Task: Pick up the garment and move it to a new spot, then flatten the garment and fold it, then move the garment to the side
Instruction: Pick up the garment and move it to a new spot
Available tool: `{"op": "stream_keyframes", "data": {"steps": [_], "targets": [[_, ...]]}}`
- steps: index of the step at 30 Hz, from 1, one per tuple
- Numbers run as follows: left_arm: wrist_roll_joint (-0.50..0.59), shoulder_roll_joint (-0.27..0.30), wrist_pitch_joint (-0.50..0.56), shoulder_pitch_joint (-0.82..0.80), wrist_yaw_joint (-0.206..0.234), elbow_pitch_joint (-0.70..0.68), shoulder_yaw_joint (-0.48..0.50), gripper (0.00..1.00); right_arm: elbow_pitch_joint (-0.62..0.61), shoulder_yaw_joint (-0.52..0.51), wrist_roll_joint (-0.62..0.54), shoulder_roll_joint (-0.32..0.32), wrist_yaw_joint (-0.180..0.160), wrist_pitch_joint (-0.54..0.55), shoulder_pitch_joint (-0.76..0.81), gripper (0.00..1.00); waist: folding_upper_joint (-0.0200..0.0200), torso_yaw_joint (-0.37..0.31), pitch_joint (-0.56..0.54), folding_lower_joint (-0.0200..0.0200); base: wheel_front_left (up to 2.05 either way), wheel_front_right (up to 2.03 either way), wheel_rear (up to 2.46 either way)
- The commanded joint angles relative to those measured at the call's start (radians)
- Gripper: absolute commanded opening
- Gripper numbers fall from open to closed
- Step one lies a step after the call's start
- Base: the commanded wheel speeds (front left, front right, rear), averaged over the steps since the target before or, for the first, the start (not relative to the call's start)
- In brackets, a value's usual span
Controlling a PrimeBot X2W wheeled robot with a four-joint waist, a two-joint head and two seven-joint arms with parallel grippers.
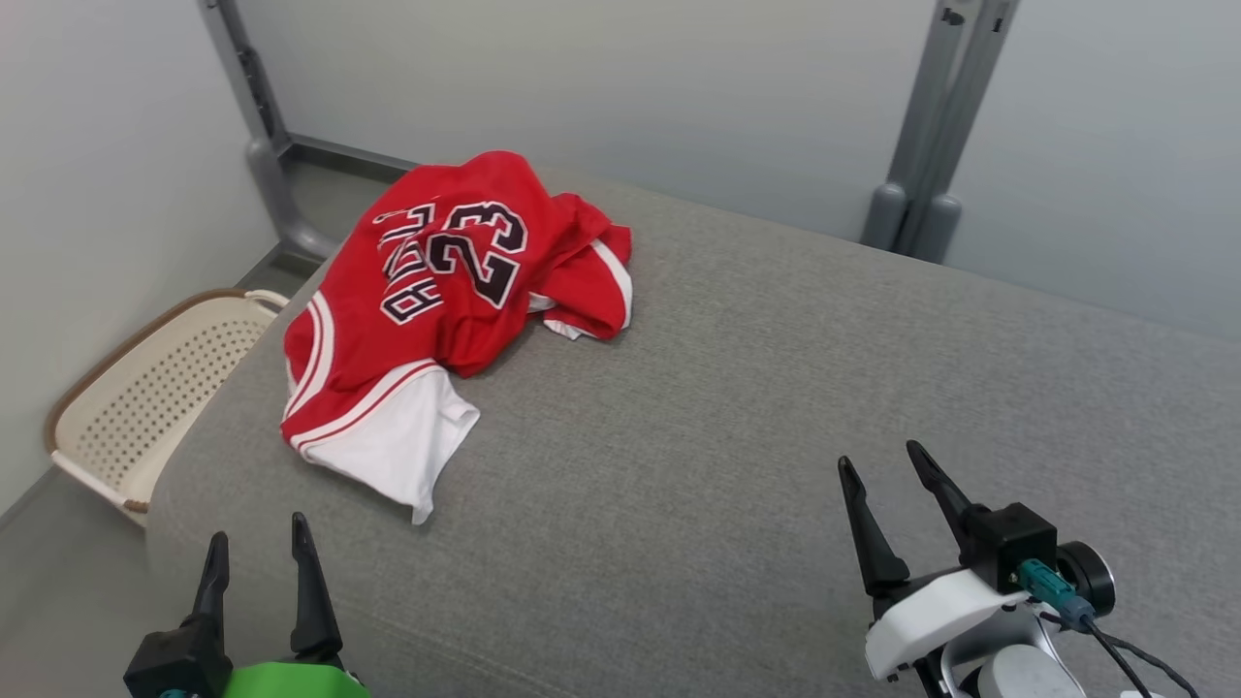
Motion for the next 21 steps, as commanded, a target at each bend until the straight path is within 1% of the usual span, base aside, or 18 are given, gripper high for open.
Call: {"op": "stream_keyframes", "data": {"steps": [1, 9, 13, 16, 18, 19, 21], "targets": [[-0.001, -0.002, 0.0, 0.019, 0.01, -0.012, 0.009, 1.0, 0.005, 0.006, 0.005, -0.005, -0.001, -0.005, -0.019, 1.0, -0.0001, 0.064, 0.016, 0.0, 0.0, 0.0, 0.0], [0.003, -0.011, 0.0, 0.053, 0.028, -0.059, 0.013, 1.0, 0.031, 0.028, 0.004, -0.005, -0.001, -0.007, -0.051, 1.0, -0.0001, 0.075, 0.032, 0.0, 0.0, 0.0, 0.0], [0.006, -0.012, 0.0, 0.048, 0.029, -0.048, 0.015, 1.0, 0.038, 0.025, 0.005, -0.005, -0.001, -0.009, -0.045, 1.0, -0.0001, 0.071, 0.028, 0.0, 0.0, 0.0, 0.0], [-0.006, -0.007, 0.001, 0.02, 0.017, -0.025, 0.011, 1.0, 0.038, 0.019, 0.007, -0.005, -0.001, -0.01, -0.031, 1.0, -0.0001, 0.066, 0.022, 0.0, 0.0, 0.0, 0.0], [-0.017, -0.005, 0.004, -0.013, 0.003, -0.009, 0.008, 1.0, 0.036, 0.013, 0.001, -0.005, -0.001, -0.01, -0.024, 1.0, -0.0001, 0.063, 0.019, 0.0, 0.0, 0.0, 0.0], [-0.021, 0.007, 0.012, -0.036, -0.006, 0.006, 0.009, 1.0, 0.032, 0.011, -0.002, -0.005, -0.001, -0.009, -0.021, 1.0, -0.0001, 0.061, 0.021, 0.0, 0.0, 0.0, 0.0], [-0.03, 0.014, 0.033, -0.087, -0.026, 0.053, 0.0, 1.0, 0.026, 0.005, -0.012, -0.005, -0.001, -0.008, -0.012, 1.0, -0.0001, 0.056, 0.024, 0.0, 0.0, 0.0, 0.0]]}}
